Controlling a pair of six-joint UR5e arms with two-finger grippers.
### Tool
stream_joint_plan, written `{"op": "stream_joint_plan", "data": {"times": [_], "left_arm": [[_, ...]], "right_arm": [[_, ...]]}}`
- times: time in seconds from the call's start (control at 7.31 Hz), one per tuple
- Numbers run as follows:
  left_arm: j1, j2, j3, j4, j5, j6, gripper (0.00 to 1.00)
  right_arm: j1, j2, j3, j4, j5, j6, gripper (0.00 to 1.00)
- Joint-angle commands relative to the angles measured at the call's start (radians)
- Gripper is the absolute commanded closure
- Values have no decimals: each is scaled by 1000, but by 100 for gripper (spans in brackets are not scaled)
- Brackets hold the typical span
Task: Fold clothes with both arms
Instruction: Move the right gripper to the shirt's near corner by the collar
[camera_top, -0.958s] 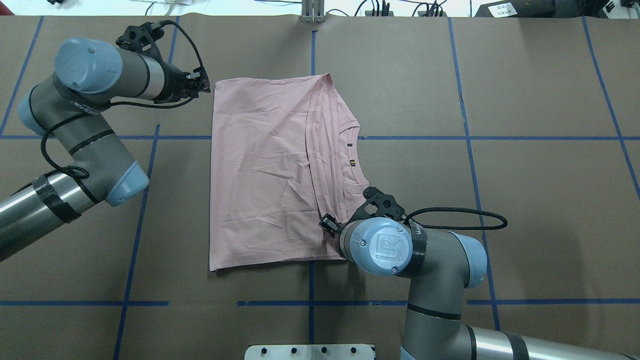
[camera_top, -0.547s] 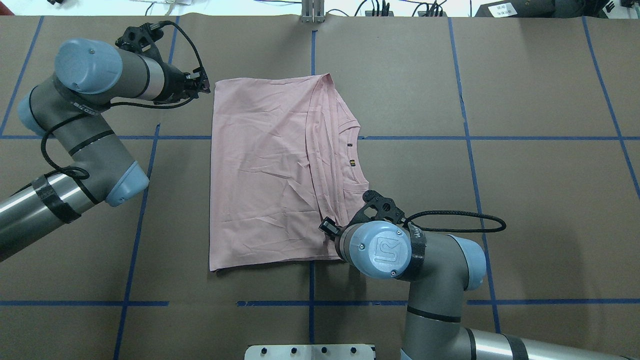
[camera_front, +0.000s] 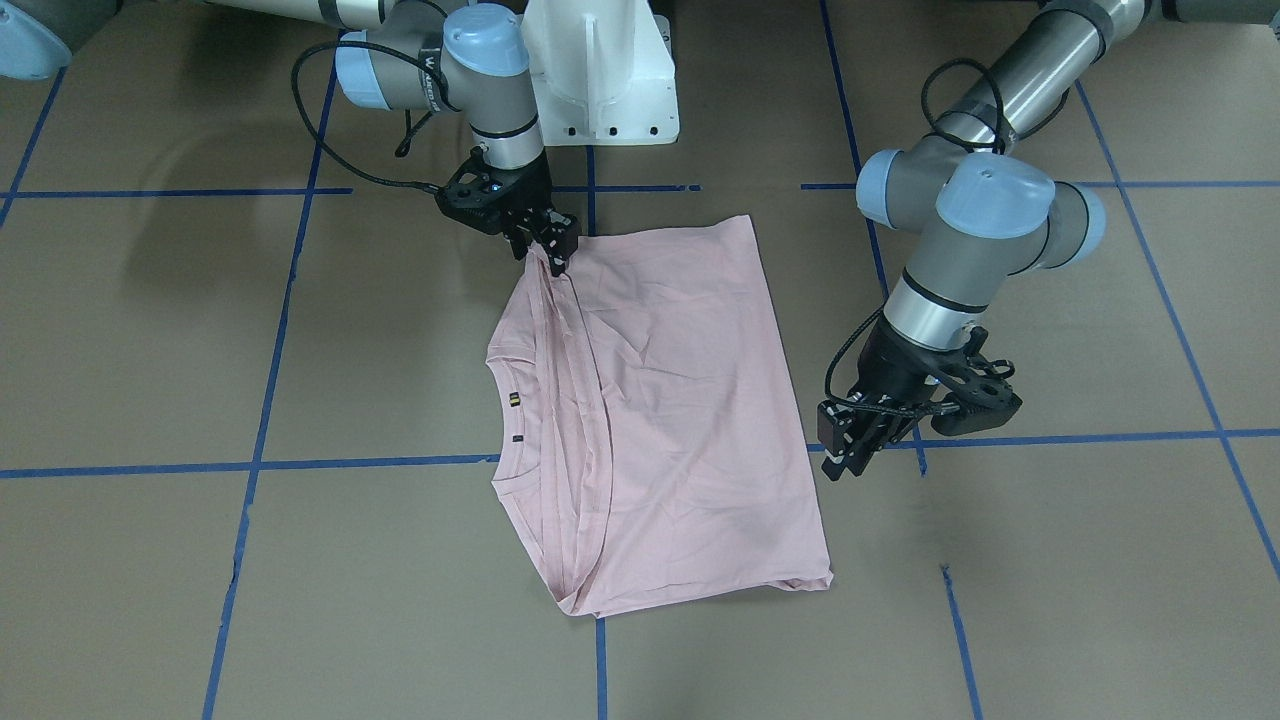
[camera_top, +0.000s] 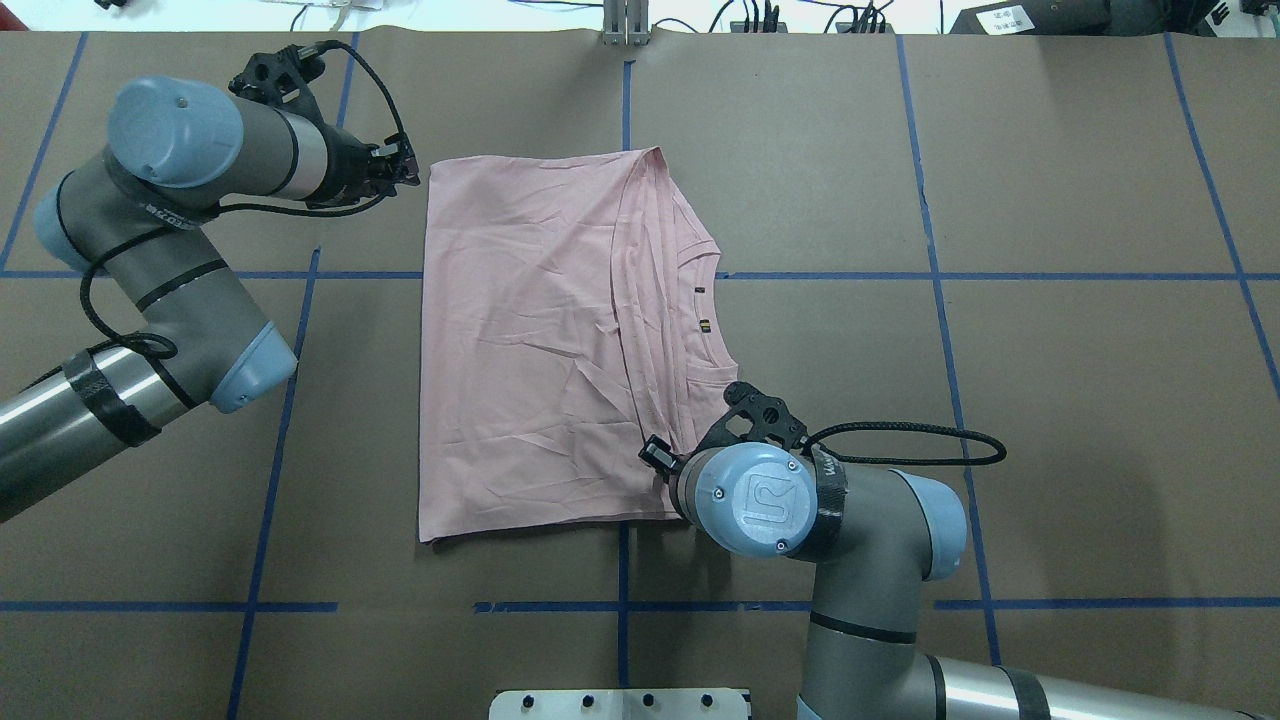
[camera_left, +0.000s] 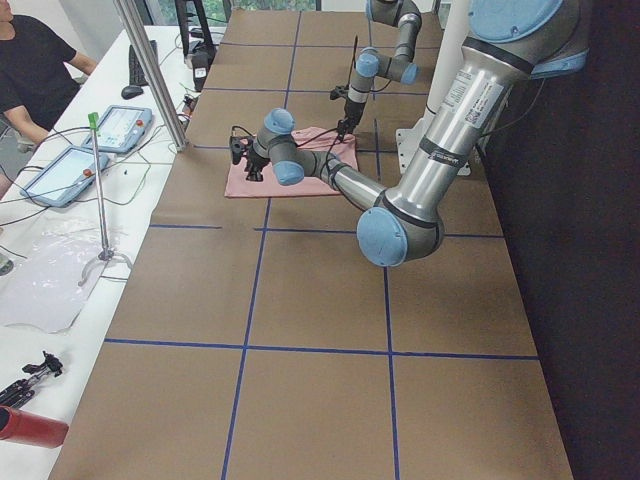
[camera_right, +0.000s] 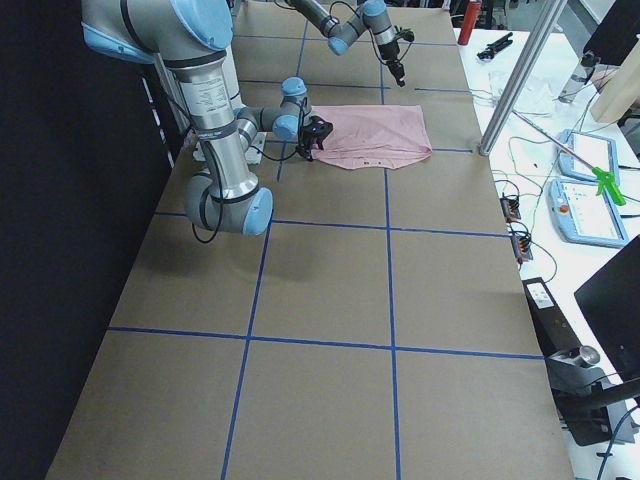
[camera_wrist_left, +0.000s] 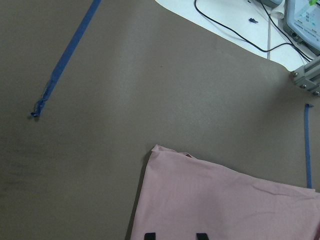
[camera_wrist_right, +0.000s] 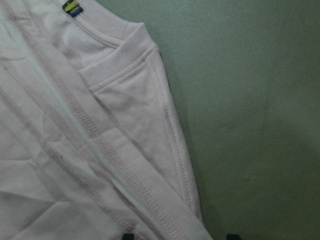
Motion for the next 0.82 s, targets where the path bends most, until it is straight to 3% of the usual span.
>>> {"op": "stream_joint_plan", "data": {"times": [0.0,0.41,0.68], "left_arm": [[-2,0,0,1,0,-3,62],[0,2,-2,1,0,-6,61],[18,57,-98,2,-2,-128,61]], "right_arm": [[1,2,6,0,1,-3,100],[3,-2,25,0,1,-5,100],[9,-21,69,-6,4,-5,100]]}}
